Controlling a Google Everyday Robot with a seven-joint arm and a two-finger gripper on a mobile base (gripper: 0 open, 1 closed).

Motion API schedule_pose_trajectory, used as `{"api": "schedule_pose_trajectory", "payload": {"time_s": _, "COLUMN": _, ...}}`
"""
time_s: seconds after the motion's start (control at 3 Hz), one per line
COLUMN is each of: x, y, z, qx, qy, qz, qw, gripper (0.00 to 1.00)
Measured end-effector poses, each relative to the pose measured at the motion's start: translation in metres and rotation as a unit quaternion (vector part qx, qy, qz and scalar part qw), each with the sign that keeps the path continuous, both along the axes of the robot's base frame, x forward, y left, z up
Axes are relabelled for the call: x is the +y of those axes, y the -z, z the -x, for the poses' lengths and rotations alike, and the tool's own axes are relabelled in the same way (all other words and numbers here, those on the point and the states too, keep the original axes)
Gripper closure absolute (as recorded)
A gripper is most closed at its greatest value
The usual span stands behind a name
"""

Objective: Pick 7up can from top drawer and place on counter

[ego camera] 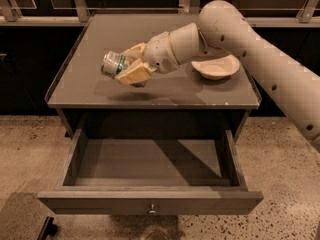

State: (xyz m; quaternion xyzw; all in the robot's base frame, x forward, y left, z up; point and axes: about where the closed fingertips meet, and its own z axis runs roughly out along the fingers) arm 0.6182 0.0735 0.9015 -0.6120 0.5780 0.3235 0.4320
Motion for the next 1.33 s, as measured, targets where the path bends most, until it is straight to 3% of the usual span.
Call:
{"api": "schedule_pose_trajectory", "payload": {"time_s": 0.67, "x": 0.0001, "y": 0.0000, "z": 0.0000, "qx": 0.000, "qy": 0.000, "qz": 0.000, "qw": 1.0000, "gripper": 0.11}}
{"api": "schedule_pose_trajectory", "payload": {"time_s": 1.0, "x": 0.0001, "y": 0.0000, "z": 0.0000, "qx": 0.000, "qy": 0.000, "qz": 0.000, "qw": 1.0000, "gripper": 0.00}}
{"api": "schedule_pose_trajectory", "payload": {"time_s": 1.33, "x": 0.0001, "y": 0.0000, "z": 0.0000, "qx": 0.000, "qy": 0.000, "qz": 0.000, "qw": 1.0000, "gripper": 0.00}}
